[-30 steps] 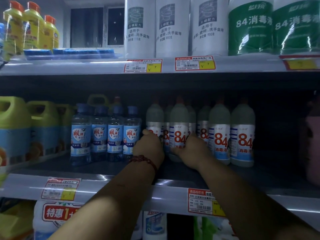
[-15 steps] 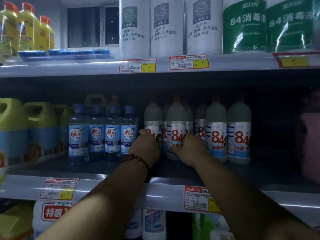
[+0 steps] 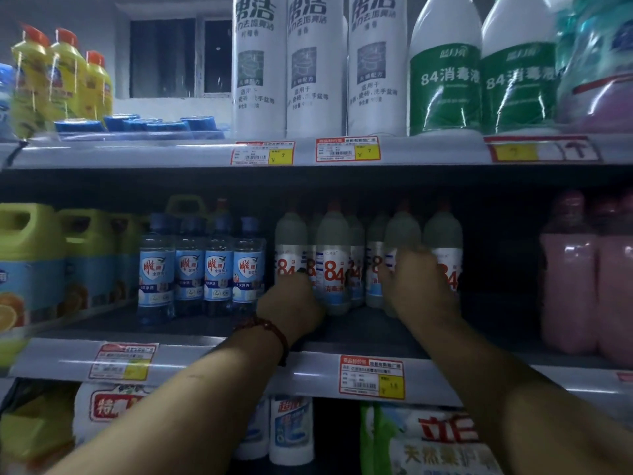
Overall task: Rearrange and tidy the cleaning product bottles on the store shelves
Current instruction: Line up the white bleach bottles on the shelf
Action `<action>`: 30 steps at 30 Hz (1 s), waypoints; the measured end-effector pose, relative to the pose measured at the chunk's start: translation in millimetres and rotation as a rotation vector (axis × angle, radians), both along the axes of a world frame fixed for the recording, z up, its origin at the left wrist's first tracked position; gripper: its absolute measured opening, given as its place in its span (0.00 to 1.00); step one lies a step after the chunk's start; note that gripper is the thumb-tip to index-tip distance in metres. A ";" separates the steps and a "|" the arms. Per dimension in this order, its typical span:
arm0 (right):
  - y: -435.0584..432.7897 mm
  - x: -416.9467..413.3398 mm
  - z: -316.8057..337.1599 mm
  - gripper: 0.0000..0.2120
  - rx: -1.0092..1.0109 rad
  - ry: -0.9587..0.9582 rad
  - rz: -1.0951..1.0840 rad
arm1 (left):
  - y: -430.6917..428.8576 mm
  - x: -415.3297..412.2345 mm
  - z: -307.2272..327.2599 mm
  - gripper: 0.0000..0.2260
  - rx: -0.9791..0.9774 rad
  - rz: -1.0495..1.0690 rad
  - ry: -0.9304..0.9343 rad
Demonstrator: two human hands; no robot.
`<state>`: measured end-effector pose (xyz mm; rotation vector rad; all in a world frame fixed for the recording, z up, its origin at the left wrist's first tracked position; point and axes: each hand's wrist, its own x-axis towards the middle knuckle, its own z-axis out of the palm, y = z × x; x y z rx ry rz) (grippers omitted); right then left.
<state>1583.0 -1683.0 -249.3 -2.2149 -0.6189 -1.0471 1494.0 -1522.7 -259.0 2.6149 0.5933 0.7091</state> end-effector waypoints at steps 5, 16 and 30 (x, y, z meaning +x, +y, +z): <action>1.6 10.5 -13.1 0.18 0.064 0.130 -0.168 | -15.3 18.6 -5.9 0.33 0.046 0.056 0.045; -0.5 18.4 -16.6 0.25 0.078 0.211 -0.096 | -4.1 32.0 -12.4 0.30 -0.090 -0.052 -0.010; 2.4 19.6 -18.5 0.29 0.131 0.282 0.061 | -11.8 33.9 -3.1 0.33 -0.030 0.066 -0.040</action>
